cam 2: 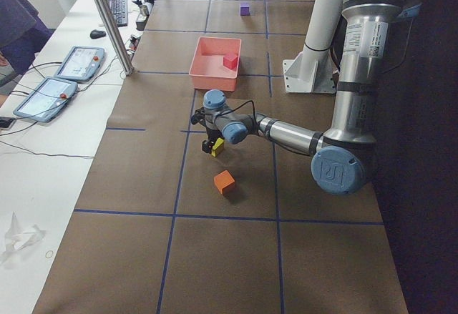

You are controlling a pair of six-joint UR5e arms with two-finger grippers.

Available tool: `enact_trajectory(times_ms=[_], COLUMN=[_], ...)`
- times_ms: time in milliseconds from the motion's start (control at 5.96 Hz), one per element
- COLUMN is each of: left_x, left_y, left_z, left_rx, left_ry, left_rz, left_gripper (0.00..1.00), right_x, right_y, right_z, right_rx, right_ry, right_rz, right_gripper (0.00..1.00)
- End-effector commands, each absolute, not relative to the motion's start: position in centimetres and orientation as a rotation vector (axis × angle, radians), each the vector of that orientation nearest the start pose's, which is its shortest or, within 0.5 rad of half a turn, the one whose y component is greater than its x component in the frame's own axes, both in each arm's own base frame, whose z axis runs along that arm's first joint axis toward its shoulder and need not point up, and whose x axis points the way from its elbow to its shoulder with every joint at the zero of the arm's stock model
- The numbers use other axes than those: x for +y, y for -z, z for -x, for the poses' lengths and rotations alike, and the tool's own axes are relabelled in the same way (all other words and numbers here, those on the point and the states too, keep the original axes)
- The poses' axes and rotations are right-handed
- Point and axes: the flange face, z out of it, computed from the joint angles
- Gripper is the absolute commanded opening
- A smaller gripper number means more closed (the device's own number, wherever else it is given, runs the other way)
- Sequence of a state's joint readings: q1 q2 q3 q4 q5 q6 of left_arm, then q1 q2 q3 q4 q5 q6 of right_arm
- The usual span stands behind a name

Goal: Place blocks into pink bin with both arms
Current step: 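Lower the left gripper onto the yellow cube and close it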

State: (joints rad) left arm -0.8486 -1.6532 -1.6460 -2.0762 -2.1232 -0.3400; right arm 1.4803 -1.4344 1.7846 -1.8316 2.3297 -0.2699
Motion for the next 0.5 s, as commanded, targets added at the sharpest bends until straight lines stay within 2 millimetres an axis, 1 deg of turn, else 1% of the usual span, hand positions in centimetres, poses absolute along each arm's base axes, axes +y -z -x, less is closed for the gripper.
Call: enact_trajectory(times_ms=[0,168,336], left_x=[-46.8,-46.8,-48.5], left_y=[-52.3,-52.1,-50.2], left_z=[-31.2,-30.7,-29.6], left_rx=[0.816,0.857,0.855], left_ry=[-0.552,-0.550,-0.516], left_rz=[-0.268,-0.229,-0.243], left_gripper=[0.66,0.51,0.47], right_x=[-53.4,-53.3,-53.0], right_y=[-51.3,-51.3,-51.1], right_z=[-1.7,-1.7,-1.7], right_rx=[-0.751,-0.753,-0.753], right_ry=[0.376,0.376,0.376], right_rz=[-0.153,-0.152,-0.156], right_gripper=[1.00,1.00,1.00])
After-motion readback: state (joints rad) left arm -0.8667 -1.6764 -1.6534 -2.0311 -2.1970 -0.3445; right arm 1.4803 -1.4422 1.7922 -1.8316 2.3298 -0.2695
